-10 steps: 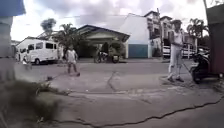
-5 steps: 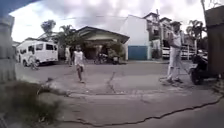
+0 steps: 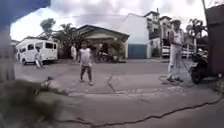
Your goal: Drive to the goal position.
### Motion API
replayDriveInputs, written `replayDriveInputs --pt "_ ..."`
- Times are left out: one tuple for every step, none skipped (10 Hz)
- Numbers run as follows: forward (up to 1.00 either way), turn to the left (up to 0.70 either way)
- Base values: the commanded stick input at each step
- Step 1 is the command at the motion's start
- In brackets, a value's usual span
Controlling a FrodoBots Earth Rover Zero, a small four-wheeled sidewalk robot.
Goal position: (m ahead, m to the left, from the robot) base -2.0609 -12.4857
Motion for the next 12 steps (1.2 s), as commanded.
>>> replayDriveInputs --pt "-0.12 0.0" --pt "-0.12 0.0" --pt "-0.12 0.0" --pt "-0.12 0.0" --pt "-0.12 0.0" --pt "-0.12 0.0" --pt "-0.12 0.0" --pt "-0.12 0.0" --pt "-0.12 0.0" --pt "-0.12 0.0" --pt "-0.12 0.0" --pt "-0.12 0.0"
